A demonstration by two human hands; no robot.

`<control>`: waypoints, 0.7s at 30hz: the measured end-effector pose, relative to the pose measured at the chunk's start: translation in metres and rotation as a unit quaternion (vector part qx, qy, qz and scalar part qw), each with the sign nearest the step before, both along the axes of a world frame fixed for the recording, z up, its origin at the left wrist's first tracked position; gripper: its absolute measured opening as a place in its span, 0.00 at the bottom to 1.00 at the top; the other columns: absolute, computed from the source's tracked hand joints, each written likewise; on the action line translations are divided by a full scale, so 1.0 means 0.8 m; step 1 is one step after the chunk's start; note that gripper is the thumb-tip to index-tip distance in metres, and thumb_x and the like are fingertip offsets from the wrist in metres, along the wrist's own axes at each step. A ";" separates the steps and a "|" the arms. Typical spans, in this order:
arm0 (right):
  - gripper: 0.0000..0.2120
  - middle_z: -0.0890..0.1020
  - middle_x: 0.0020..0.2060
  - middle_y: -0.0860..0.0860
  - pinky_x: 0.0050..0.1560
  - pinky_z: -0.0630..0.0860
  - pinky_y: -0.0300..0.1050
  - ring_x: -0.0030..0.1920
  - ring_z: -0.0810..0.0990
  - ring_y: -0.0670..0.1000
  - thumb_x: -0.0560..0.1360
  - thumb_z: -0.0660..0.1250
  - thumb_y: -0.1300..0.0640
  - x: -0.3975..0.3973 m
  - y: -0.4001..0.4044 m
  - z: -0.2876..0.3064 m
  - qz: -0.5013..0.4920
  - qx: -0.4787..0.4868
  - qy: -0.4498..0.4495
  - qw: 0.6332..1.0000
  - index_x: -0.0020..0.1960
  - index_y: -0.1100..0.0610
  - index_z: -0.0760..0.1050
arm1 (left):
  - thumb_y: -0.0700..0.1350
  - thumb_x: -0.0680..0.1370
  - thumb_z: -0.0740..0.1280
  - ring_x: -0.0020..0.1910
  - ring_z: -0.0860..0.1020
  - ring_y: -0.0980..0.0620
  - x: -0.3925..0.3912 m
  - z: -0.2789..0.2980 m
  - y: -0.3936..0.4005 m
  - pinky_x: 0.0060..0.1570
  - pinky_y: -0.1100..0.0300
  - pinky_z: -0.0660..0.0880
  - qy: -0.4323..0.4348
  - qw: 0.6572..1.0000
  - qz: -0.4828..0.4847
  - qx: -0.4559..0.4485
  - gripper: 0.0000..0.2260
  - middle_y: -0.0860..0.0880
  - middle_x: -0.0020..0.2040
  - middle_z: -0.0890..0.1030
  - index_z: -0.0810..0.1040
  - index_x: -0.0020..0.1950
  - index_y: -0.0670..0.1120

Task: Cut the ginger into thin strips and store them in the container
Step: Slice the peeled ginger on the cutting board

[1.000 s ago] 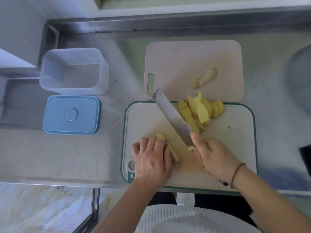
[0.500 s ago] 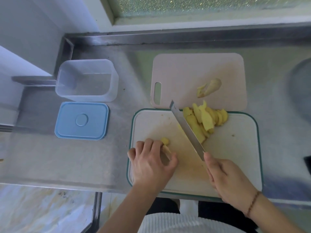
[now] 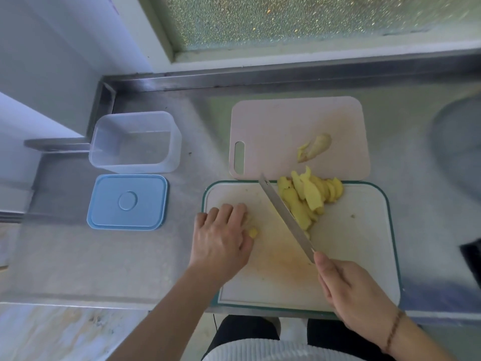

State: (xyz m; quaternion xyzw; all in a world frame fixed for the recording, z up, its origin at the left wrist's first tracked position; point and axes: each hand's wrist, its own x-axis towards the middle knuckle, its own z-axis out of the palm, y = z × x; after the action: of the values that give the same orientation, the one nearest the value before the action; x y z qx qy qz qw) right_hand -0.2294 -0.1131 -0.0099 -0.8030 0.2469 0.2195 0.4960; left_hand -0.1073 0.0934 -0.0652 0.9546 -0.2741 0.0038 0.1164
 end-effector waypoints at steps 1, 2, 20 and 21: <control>0.35 0.65 0.20 0.47 0.29 0.65 0.41 0.23 0.65 0.44 0.68 0.44 0.23 -0.002 -0.001 0.002 -0.007 0.003 -0.004 1.000 0.29 0.55 0.64 | 0.48 0.71 0.68 0.45 0.75 0.46 -0.002 0.000 0.002 0.46 0.50 0.72 -0.004 1.000 -0.005 -0.013 0.17 0.49 0.51 0.77 0.76 0.59 0.48; 0.34 0.64 0.20 0.47 0.29 0.64 0.42 0.23 0.64 0.44 0.69 0.45 0.24 -0.003 -0.003 0.006 -0.014 0.008 -0.005 1.000 0.29 0.55 0.63 | 0.48 0.70 0.69 0.49 0.74 0.45 -0.004 0.000 0.004 0.48 0.49 0.71 -0.012 0.999 -0.021 -0.027 0.18 0.48 0.55 0.77 0.76 0.59 0.48; 0.26 0.63 0.18 0.53 0.21 0.57 0.33 0.18 0.61 0.48 0.73 0.55 0.40 -0.020 -0.077 0.065 -0.202 0.042 -0.015 0.978 0.23 0.55 0.63 | 0.45 0.80 0.68 0.56 0.75 0.50 0.123 0.023 -0.168 0.52 0.55 0.58 0.149 0.969 0.080 -0.181 0.08 0.55 0.48 0.85 0.84 0.57 0.52; 0.26 0.64 0.18 0.52 0.21 0.57 0.33 0.18 0.62 0.48 0.71 0.55 0.39 -0.023 -0.084 0.063 -0.208 0.036 -0.014 0.977 0.23 0.56 0.64 | 0.45 0.81 0.67 0.57 0.73 0.51 0.136 0.018 -0.180 0.52 0.56 0.57 0.165 0.971 0.080 -0.151 0.08 0.55 0.49 0.84 0.83 0.58 0.54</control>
State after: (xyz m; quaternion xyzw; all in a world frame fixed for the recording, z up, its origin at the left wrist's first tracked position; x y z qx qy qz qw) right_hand -0.2481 -0.1804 0.0408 -0.7187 0.3938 0.1087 0.5626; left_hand 0.0014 -0.0506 -0.0507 0.9323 -0.1704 -0.1035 0.3019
